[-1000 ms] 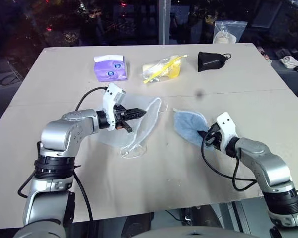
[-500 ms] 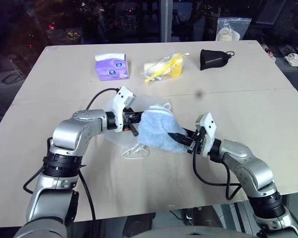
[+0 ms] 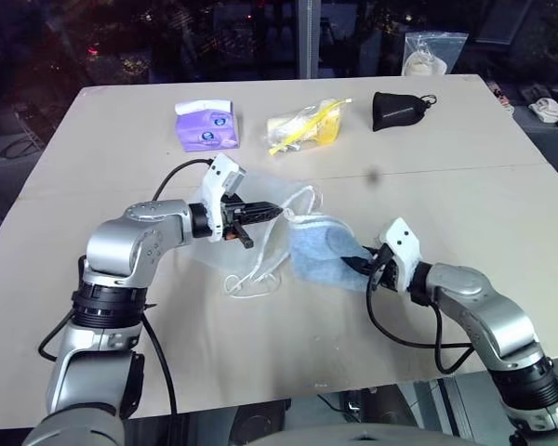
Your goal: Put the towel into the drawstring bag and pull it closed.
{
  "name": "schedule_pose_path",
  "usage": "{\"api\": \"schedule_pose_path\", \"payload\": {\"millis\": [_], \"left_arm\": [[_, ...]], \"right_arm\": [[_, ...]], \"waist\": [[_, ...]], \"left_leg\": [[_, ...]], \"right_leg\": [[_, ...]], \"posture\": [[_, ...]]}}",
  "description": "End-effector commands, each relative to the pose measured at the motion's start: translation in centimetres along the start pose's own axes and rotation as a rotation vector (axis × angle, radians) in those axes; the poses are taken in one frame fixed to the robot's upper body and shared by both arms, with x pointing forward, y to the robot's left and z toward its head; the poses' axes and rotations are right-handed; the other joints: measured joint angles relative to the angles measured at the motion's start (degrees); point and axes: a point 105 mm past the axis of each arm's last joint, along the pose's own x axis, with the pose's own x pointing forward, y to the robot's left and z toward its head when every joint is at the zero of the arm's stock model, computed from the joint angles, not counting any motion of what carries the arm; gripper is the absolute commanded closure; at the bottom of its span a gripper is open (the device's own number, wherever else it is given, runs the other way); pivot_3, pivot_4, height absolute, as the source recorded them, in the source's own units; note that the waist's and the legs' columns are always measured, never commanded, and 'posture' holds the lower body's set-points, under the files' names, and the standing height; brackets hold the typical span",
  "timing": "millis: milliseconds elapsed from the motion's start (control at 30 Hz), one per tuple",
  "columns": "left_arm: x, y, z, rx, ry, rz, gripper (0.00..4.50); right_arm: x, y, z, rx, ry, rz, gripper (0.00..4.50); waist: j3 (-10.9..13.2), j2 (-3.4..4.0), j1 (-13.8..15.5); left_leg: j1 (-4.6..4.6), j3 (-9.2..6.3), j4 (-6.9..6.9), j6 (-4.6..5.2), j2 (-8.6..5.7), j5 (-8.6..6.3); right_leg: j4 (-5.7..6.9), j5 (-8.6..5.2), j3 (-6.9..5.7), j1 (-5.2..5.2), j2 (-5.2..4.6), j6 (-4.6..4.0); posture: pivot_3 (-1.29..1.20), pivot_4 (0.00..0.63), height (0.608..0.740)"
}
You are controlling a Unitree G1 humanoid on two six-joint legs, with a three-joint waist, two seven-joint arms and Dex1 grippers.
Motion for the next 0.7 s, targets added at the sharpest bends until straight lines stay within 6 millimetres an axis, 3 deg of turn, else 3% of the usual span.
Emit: {"api": "schedule_pose_path", "payload": {"millis": [33,300,467,700], "left_arm": [[-0.1,-0.7,1.1,0.073,-0.025,-0.012,4.5],[0.1,-1.3,0.8,0.166,0.007,-0.012,4.5],[0.1,-1.3,0.7,0.218,0.029,-0.004,4.5],[0.5,-1.2,-0.4,0.264,0.061,-0.009,4.5]], "right_arm": [[0.2,1.6,2.8,0.012,-0.063,0.071,4.29],[0.5,2.0,3.8,0.062,0.025,0.097,4.29],[-0.9,1.3,2.8,-0.038,0.148,0.072,4.29],[-1.3,2.0,3.4,0.069,0.127,0.13,4.3]], "waist": [[0.0,0.0,0.05],[0.01,0.02,0.13],[0.04,0.07,0.22],[0.05,0.08,-0.03]], "left_leg": [[-0.01,-0.01,0.0,0.0,0.0,0.0],[-0.11,-0.06,-0.01,0.0,-0.02,0.0],[-0.19,-0.1,-0.01,0.0,-0.04,0.0],[-0.18,-0.12,-0.04,0.01,0.02,0.0]], "right_leg": [[0.0,0.0,-0.01,0.0,0.0,0.0],[-0.08,0.0,-0.07,-0.02,-0.04,0.0],[-0.11,0.0,-0.13,-0.05,-0.06,-0.01],[-0.12,0.0,-0.15,-0.05,0.0,0.0]], "posture": [[0.0,0.15,0.74],[0.0,0.15,0.74],[0.0,0.15,0.74],[0.0,0.15,0.74]]}}
